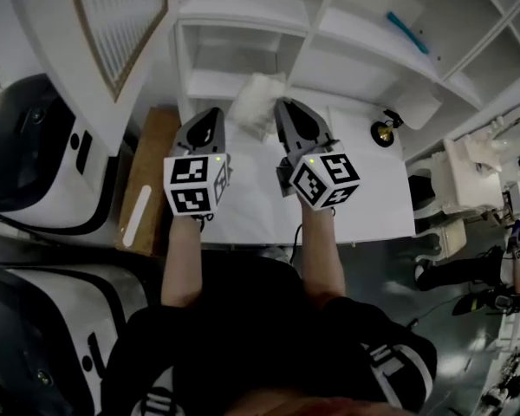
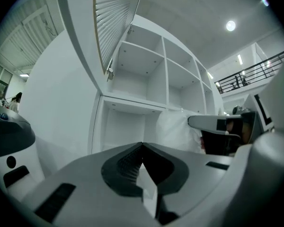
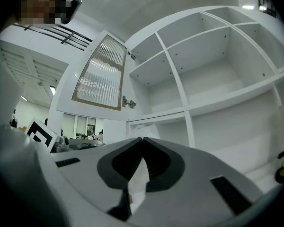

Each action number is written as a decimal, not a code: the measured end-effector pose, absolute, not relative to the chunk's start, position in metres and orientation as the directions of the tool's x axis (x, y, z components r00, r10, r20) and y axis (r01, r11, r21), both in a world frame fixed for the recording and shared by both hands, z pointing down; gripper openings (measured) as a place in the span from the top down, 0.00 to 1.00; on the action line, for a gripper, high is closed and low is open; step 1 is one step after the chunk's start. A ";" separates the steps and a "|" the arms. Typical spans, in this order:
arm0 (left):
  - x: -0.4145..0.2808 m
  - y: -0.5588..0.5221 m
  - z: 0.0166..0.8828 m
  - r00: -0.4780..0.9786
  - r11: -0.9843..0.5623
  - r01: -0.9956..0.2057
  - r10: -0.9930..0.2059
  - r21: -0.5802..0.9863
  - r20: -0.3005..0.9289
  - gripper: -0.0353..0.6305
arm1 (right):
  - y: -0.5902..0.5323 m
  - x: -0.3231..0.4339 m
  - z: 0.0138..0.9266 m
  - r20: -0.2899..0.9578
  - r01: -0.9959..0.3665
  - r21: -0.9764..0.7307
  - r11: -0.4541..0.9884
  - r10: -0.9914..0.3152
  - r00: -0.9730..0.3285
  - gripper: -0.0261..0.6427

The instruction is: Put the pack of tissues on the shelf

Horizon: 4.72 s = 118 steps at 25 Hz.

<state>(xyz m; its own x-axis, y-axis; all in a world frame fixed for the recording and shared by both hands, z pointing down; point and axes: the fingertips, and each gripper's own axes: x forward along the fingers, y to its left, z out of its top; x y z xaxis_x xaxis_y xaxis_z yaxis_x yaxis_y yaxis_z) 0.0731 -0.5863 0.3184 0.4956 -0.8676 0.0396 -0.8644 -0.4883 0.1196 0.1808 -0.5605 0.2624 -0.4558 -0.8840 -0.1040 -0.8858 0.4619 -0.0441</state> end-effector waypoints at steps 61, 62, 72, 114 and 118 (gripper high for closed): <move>-0.120 0.342 0.812 0.187 0.016 -0.982 0.253 0.190 0.949 0.93 | 0.342 0.251 0.875 0.783 -0.780 -0.534 -0.327 0.158 -0.602 0.92; -0.130 0.361 0.810 0.154 -0.048 -0.983 0.293 0.175 0.944 0.93 | 0.355 0.248 0.878 0.791 -0.807 -0.516 -0.288 0.201 -0.578 0.92; -0.153 0.338 0.820 0.245 -0.476 -0.862 -0.092 0.173 0.965 0.93 | 0.318 0.174 0.845 0.932 -0.967 -0.238 -0.093 -0.302 -0.200 0.92; 0.007 0.202 0.283 0.267 -0.261 -0.944 -0.964 -0.202 -0.002 0.93 | 0.233 0.185 0.296 -0.058 -0.943 -0.112 0.313 -0.949 -0.308 0.93; 0.021 0.199 0.279 0.289 -0.285 -0.950 -0.957 -0.128 -0.016 0.93 | 0.232 0.197 0.290 -0.067 -0.946 -0.086 0.313 -0.949 -0.308 0.93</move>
